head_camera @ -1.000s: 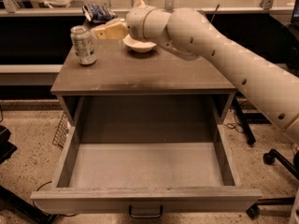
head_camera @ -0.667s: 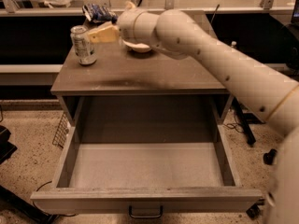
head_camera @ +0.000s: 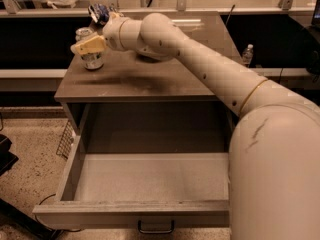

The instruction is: Place 7up can into top drawer

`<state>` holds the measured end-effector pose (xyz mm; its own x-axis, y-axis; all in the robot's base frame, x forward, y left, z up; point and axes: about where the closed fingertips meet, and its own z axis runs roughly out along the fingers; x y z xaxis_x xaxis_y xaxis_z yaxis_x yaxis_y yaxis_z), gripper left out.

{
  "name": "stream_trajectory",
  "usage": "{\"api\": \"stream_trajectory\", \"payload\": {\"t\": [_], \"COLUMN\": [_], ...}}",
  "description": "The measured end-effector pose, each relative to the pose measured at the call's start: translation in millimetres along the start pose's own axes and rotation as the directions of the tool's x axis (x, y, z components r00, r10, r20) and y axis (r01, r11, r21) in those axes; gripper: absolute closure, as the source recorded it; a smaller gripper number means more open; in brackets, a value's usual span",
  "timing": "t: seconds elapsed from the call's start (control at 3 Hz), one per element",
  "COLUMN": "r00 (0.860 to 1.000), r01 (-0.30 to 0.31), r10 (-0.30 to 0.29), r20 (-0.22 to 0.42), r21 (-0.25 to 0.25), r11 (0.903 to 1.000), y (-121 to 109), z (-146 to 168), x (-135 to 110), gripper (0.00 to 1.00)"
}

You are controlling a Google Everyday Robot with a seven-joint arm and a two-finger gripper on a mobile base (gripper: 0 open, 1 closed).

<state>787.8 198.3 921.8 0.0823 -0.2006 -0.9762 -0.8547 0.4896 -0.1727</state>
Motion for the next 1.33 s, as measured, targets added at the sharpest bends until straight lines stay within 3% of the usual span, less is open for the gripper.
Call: {"api": "stream_trajectory", "payload": {"t": [0.33,0.67,1.33], "r00": [1.0,0.998,0.999], "r01": [-0.014,-0.043,-0.039], "r10": [0.015,0.046,0.042], "r20": [0.017,0.032,0.032], "r21": [-0.058,-0.092,-0.1], "r11": [0.9982,0.9949,0.9943], "y": [20,40,42], "z": [17,23,25], "x": [0,0,-2], "gripper": [0.23,0.55,0.99]}}
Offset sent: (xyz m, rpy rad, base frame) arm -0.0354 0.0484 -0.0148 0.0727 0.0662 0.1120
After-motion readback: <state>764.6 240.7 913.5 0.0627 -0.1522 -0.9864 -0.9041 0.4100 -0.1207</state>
